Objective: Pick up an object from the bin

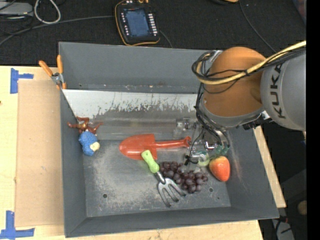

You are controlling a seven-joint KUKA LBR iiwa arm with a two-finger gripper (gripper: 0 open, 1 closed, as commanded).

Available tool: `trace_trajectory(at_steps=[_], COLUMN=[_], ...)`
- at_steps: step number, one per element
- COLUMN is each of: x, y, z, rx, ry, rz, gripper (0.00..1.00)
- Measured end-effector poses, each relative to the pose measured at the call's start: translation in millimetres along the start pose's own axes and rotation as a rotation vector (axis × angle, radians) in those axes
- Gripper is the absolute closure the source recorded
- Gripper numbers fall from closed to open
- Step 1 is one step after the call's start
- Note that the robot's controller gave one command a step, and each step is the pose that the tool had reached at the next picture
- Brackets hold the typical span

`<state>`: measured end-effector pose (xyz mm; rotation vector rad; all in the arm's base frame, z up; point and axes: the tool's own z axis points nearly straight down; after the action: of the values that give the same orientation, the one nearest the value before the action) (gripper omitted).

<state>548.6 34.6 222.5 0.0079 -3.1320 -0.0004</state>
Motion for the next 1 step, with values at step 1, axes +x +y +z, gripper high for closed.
trace_trajectory(at_steps=[1], x=[-1.2], y=[-0.3], z=[-4.7], rx=[-0.001], ry=[-0.008], rz=[0.002], gripper=[0.0])
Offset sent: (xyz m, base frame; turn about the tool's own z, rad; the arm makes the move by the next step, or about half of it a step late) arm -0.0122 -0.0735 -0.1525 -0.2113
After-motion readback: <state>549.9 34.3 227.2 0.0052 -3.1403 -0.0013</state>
